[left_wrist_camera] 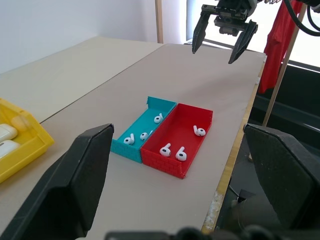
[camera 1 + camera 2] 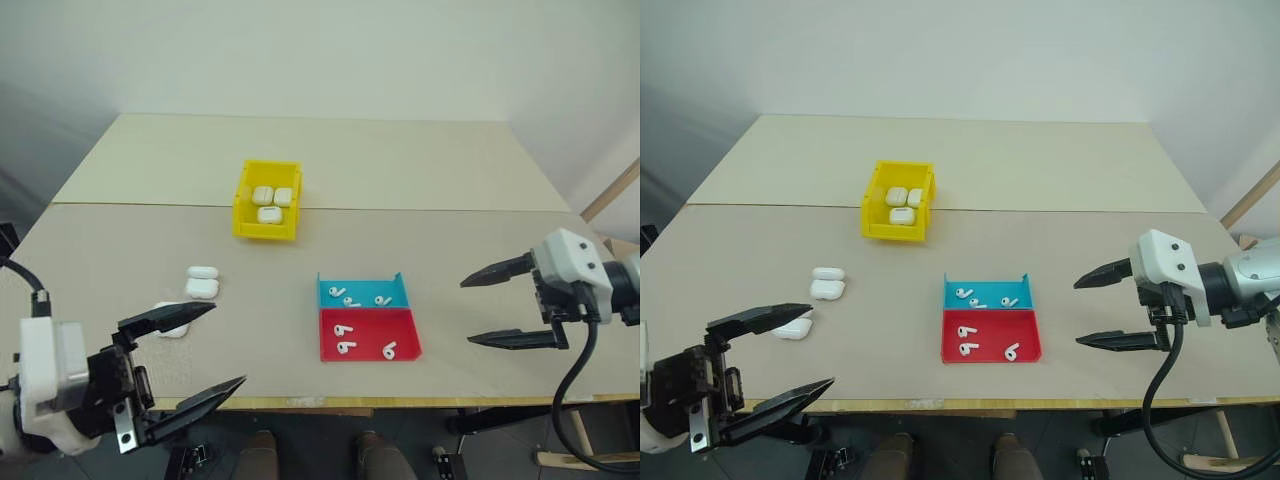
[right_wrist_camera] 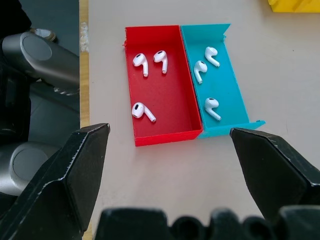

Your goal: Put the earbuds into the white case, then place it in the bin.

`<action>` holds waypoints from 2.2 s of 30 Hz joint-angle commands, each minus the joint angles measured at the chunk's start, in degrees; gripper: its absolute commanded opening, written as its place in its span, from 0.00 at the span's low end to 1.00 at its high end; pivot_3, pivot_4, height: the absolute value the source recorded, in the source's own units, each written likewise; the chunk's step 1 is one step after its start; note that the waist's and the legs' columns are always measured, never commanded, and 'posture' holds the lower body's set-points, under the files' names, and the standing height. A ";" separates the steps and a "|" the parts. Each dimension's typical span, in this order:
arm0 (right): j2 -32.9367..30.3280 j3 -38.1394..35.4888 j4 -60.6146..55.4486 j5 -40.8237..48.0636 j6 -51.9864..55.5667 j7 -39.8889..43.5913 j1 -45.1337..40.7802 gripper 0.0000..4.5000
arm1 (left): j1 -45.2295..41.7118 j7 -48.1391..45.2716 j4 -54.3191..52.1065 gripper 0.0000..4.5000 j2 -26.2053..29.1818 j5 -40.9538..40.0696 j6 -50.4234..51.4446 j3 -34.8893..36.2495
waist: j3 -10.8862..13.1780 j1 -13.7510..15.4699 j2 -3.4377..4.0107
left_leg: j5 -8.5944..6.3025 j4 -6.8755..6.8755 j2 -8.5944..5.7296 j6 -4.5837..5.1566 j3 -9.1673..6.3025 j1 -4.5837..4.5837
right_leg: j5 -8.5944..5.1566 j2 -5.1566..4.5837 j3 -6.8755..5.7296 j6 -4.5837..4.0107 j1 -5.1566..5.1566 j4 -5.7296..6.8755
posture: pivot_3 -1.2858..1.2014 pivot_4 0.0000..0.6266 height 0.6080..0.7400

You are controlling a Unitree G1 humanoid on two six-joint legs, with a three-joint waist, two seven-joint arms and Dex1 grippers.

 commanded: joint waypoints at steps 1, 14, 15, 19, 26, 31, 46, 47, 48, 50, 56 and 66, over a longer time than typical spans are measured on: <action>-0.59 -2.69 -0.98 1.06 -0.38 -0.21 0.02 0.99 | -0.95 1.14 0.43 1.00 0.56 -0.87 1.16 1.38 | 0.00 -0.01 0.00 | 0.00 0.00 0.00 0.00 0.00 0.01 | 0.00 0.00 0.00 0.00 0.00 0.00 | 0.52 0.24 1.00; -0.71 1.12 0.17 -0.65 0.28 -1.85 -4.17 0.99 | -1.25 10.17 -2.12 1.00 -1.38 5.04 5.27 -0.70 | 0.00 -0.13 0.00 | 0.00 0.00 0.00 0.00 0.01 0.01 | 0.12 0.00 0.02 0.17 0.00 -0.01 | 0.52 0.24 1.00; -0.80 1.33 0.00 -0.37 1.25 -2.28 -4.85 0.99 | -0.66 11.19 -2.53 1.00 -1.36 6.08 6.23 -1.24 | 0.00 -0.13 0.00 | 0.00 0.00 0.00 0.00 0.01 0.01 | 0.12 0.00 0.02 0.17 0.00 0.00 | 0.52 0.24 1.00; -0.80 1.18 -1.58 0.42 3.58 -3.86 -4.95 0.99 | -1.75 23.09 -3.93 1.00 1.87 10.82 15.96 -5.25 | 0.01 0.13 0.00 | 0.00 0.00 0.00 0.00 0.00 0.00 | 0.28 0.00 0.03 0.19 -0.01 0.01 | 0.52 0.24 1.00; -0.57 -1.29 -5.37 0.89 5.45 -6.43 0.05 0.99 | -13.25 55.44 -1.49 1.00 10.24 -5.75 40.02 -6.08 | 0.02 0.24 -0.01 | 0.00 0.01 -0.01 0.00 -0.08 -0.02 | 0.28 -0.02 -0.01 0.45 0.00 0.02 | 0.52 0.24 1.00; -0.04 -1.23 -6.94 0.42 5.65 -8.73 1.61 0.99 | -15.62 81.95 8.19 1.00 24.37 -39.56 35.54 -9.45 | 0.04 0.02 0.01 | 0.00 0.00 0.03 0.00 -0.16 -0.01 | 0.43 -0.05 -0.02 0.19 -0.03 0.13 | 0.52 0.24 1.00; 2.52 -3.08 -14.43 1.47 8.90 -15.48 9.19 0.99 | -17.15 86.67 25.71 1.00 36.46 -50.90 36.37 -13.40 | 0.14 0.40 0.15 | -0.01 -0.13 -0.08 -0.04 0.07 -0.13 | 0.42 -0.07 0.06 0.09 -0.29 0.15 | 0.52 0.24 1.00; 2.69 -3.51 -14.76 1.83 9.20 -15.70 9.61 0.99 | -18.61 85.89 26.67 1.00 36.93 -50.90 36.62 -14.52 | 0.14 0.40 0.15 | -0.01 -0.13 -0.08 -0.04 0.07 -0.11 | 0.42 -0.07 0.05 0.09 -0.28 0.15 | 0.52 0.24 1.00; 2.83 -3.80 -15.20 2.14 9.56 -16.00 9.87 0.99 | -19.80 86.14 27.36 1.00 37.24 -50.90 36.68 -15.47 | 0.14 0.40 0.15 | 0.00 -0.13 -0.08 -0.06 0.07 -0.11 | 0.42 -0.07 0.06 0.09 -0.29 0.15 | 0.52 0.24 1.00; 2.96 -3.66 -15.55 1.80 9.77 -16.74 10.23 0.99 | -22.38 85.29 29.03 1.00 37.50 -50.90 37.19 -18.44 | 0.13 0.39 0.14 | 0.01 -0.12 -0.09 -0.08 0.08 -0.11 | 0.43 -0.07 0.06 0.09 -0.27 0.13 | 0.52 0.24 1.00; 3.01 -4.41 -16.60 2.56 10.63 -18.31 11.20 0.99 | -31.99 86.31 33.04 1.00 34.75 -50.90 38.27 -27.72 | 0.14 0.38 0.15 | 0.01 -0.15 -0.08 -0.08 0.09 -0.19 | 0.43 -0.06 0.08 0.10 -0.35 0.13 | 0.52 0.24 1.00; 2.61 -6.93 -18.29 3.44 11.62 -19.71 13.70 0.99 | -43.35 90.72 36.03 1.00 31.48 -50.90 41.73 -39.40 | 0.12 0.33 0.08 | 0.01 -0.15 -0.10 -0.08 0.08 -0.22 | 0.44 -0.06 0.12 0.14 -0.36 0.14 | 0.52 0.24 1.00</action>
